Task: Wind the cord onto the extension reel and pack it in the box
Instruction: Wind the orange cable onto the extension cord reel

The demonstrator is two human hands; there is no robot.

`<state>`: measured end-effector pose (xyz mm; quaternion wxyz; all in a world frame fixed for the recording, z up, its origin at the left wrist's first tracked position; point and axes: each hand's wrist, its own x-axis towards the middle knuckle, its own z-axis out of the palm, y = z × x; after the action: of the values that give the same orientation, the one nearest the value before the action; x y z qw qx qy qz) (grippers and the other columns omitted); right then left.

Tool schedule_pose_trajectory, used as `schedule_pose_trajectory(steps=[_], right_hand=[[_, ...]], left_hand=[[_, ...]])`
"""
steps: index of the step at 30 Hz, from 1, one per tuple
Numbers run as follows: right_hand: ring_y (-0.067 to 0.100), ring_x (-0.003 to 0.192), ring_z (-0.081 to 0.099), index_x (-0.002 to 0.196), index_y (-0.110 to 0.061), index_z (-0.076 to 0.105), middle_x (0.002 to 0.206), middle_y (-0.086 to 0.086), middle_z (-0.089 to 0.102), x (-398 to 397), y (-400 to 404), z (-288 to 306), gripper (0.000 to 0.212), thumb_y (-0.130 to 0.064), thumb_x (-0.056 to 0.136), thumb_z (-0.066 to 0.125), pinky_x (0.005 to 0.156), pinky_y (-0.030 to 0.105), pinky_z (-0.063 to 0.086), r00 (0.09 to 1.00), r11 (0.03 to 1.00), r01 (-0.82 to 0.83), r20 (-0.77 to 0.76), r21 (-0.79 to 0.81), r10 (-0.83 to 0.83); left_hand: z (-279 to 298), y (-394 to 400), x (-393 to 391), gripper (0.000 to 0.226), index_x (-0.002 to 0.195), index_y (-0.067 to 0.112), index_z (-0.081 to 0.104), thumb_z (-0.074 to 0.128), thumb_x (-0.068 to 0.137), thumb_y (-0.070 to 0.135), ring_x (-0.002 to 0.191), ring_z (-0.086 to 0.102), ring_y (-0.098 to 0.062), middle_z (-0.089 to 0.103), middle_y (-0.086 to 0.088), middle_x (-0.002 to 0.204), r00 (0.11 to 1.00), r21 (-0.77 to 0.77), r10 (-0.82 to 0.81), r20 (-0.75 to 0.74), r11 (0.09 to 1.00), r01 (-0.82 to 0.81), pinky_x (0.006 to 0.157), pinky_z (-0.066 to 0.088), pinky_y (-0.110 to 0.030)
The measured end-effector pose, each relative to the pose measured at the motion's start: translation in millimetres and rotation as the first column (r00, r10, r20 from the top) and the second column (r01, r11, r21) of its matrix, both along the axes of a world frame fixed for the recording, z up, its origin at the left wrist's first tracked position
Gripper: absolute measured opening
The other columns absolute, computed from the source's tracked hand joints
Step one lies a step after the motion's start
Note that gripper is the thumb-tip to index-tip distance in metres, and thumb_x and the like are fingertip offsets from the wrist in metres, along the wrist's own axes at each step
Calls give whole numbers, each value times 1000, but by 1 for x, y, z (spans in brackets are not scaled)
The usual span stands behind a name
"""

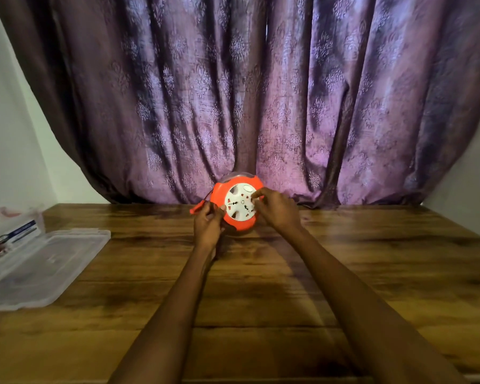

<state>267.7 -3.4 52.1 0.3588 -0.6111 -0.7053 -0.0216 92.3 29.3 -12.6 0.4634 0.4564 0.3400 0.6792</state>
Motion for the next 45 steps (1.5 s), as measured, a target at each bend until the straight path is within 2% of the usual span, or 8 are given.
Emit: schedule_pose_trajectory(steps=[5,11,19,23,26,40,42,45], right_hand=[[33,102,63,126,-36,63,135,7,56,18,-3,10,51,-14,80,66,63,37,51,658,927,-355,737,122,154],[29,109,62,132,-49,52,142,8,51,12,-10,36,58,-18,86,65,71,36,53,323,927,-374,935,-15,146],[35,100,65,131,-52,50,134,12,55,23,-5,25,53,-24,89,65,78,41,45,165,926,-375,986,42,23],[32,81,64,128,-50,56,113,11,64,24,-7,22,48,-24,88,53,72,40,46,250,924,-352,966,150,-61],[31,74,64,131,-50,55,105,8,68,20,-4,25,58,-37,77,72,69,38,45,381,957,-247,924,151,-47],[34,81,70,135,-55,47,136,3,58,6,0,-4,62,-32,80,61,62,38,53,758,973,-154,653,170,6],[29,95,70,134,-53,49,142,-3,55,8,4,-11,59,-28,82,56,70,39,57,867,963,-194,493,189,78],[15,105,65,120,-37,62,125,-11,64,8,8,-25,42,-18,84,54,84,37,54,956,910,-259,-49,323,289]], left_hand=[[6,4,-13,3,96,17,63,65,94,17,74,53,-17,60,-7,85,999,-43,-43,-18,998,42,56,50,-25],[3,8,-12,25,113,7,72,69,91,18,91,59,-24,71,-11,102,994,-111,-67,-91,992,57,87,51,-44],[5,-4,1,15,108,16,73,64,95,17,57,58,-3,70,7,79,976,-71,-162,-142,986,153,51,49,-22],[9,-11,6,20,114,22,69,65,94,17,70,67,-4,75,11,84,979,-107,-194,-68,977,186,51,54,-22],[12,-15,11,32,124,22,67,68,92,19,80,66,-8,73,2,96,988,-117,-153,3,982,152,51,53,-22],[4,-7,10,24,114,19,71,70,91,23,76,71,-13,77,0,89,997,-114,-70,45,991,75,59,61,-34],[1,-3,6,25,113,12,72,70,91,25,78,69,-19,75,-8,93,997,-107,-46,56,993,52,59,60,-35],[1,2,-4,31,112,6,73,69,92,29,71,60,-22,69,-14,89,1000,-87,-15,27,996,17,55,55,-27]])
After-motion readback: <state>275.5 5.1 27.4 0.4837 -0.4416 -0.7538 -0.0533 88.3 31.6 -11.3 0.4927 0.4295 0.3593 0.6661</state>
